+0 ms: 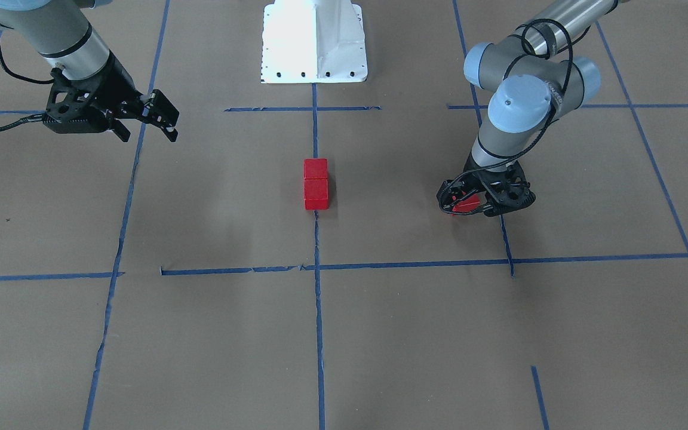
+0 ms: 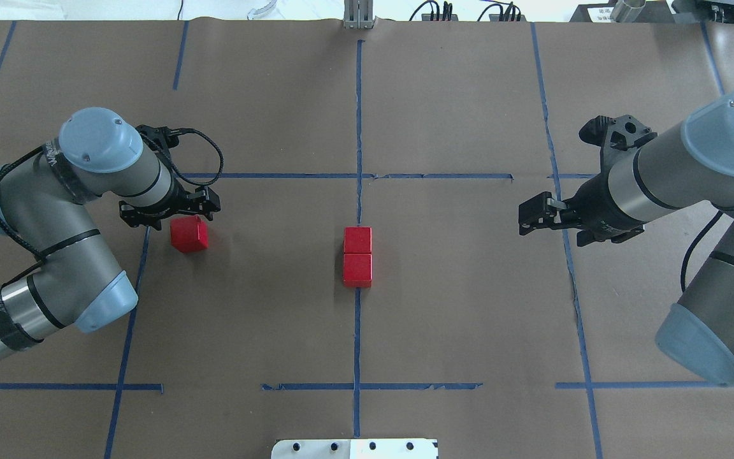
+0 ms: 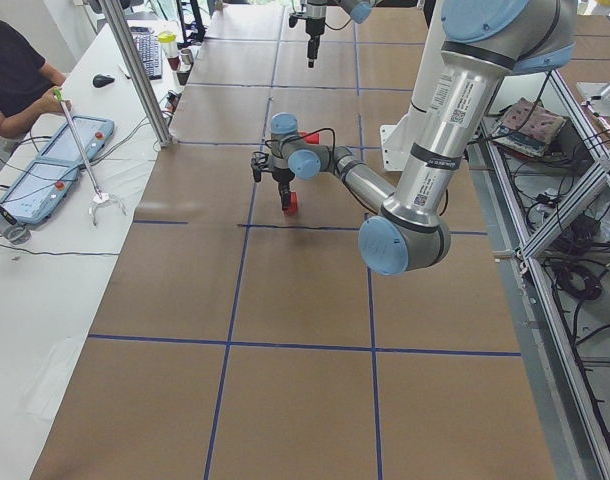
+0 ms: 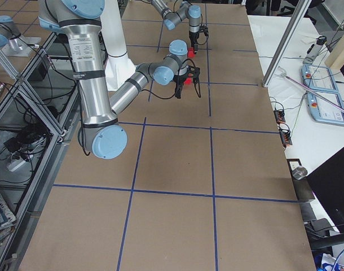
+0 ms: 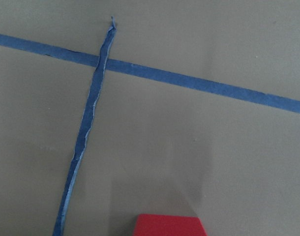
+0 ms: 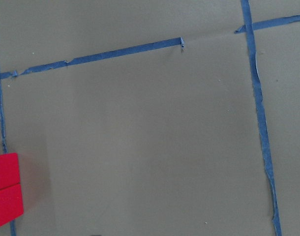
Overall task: Form red blocks into L shape at center
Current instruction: 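Lower the left gripper onto the remaining red cube and close it, then carry the cube with the left gripper beside the farther stacked cube, then lower the cube against the farther cube and adjust its position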
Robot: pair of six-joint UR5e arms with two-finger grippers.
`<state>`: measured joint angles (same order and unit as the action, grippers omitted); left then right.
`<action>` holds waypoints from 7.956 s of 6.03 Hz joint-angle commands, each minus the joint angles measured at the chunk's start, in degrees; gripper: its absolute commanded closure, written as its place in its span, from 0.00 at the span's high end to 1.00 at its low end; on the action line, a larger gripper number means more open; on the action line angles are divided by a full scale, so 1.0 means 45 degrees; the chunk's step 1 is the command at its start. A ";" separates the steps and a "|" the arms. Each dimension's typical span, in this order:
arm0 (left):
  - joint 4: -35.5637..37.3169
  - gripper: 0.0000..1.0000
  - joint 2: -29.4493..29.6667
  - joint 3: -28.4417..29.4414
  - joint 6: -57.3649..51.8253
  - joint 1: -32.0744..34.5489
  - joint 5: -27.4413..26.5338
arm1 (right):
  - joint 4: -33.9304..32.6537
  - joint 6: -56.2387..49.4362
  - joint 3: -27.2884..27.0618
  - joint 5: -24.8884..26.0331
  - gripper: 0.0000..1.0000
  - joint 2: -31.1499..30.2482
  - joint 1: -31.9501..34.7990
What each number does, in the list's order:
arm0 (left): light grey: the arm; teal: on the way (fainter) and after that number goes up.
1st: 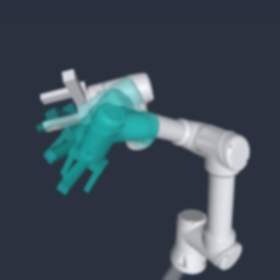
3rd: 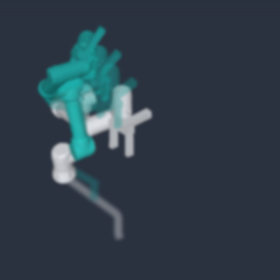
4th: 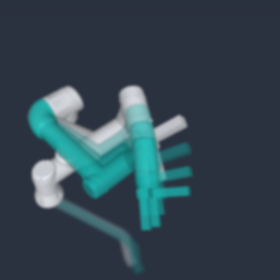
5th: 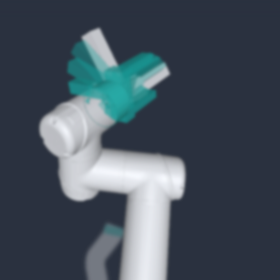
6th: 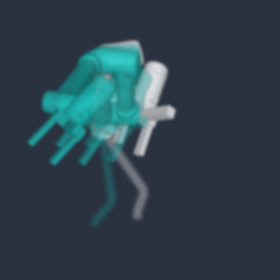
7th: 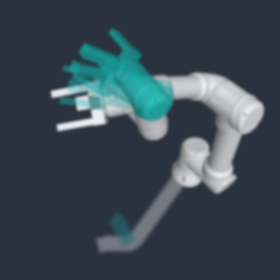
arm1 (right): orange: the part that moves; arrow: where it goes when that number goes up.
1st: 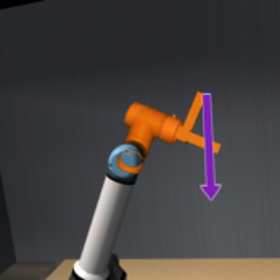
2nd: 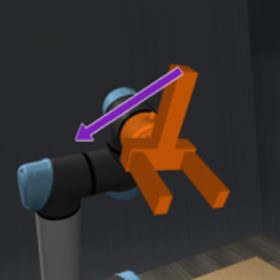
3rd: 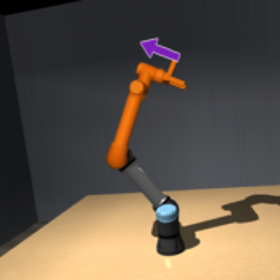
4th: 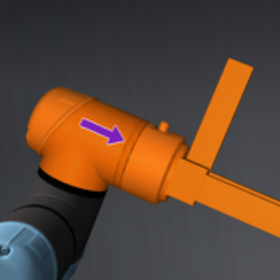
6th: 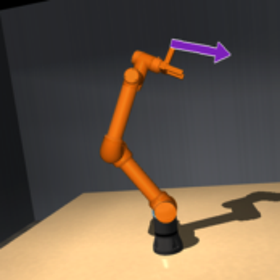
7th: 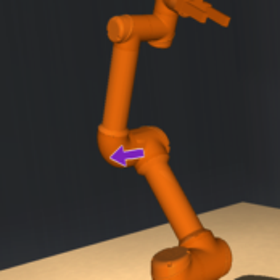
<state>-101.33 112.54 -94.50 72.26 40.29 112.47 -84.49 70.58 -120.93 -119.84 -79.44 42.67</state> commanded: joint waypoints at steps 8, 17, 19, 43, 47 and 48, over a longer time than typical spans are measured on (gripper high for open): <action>-0.0062 0.00 0.0302 0.0122 -0.0003 -0.0008 0.0926 | -0.0015 0.0000 -0.0002 0.0011 1.00 0.0037 -0.0010; 0.3278 0.02 0.3858 -0.0095 1.6937 -0.1453 -0.0733 | -0.0015 0.0019 -0.0139 -0.0028 1.00 -0.0061 0.0068; 0.2600 0.03 0.4034 0.0433 1.8948 -0.1785 -0.0715 | -0.0015 0.0019 -0.0139 -0.0009 1.00 -0.0061 0.0068; 0.1755 1.00 0.5479 0.2621 2.0115 -0.2547 -0.1242 | -0.0015 0.0117 -0.0139 0.0011 1.00 -0.0119 0.0048; 0.1968 1.00 0.5441 0.2000 1.9823 -0.2276 -0.1184 | -0.0015 0.0117 -0.0139 0.0011 1.00 -0.0119 0.0048; 0.2531 1.00 0.4957 0.0739 1.8642 -0.2022 -0.1068 | -0.0015 0.0117 -0.0139 -0.0009 1.00 -0.0138 0.0068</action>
<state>-91.80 136.37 -86.91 159.82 30.18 107.27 -84.55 71.10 -121.55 -119.82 -80.01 42.91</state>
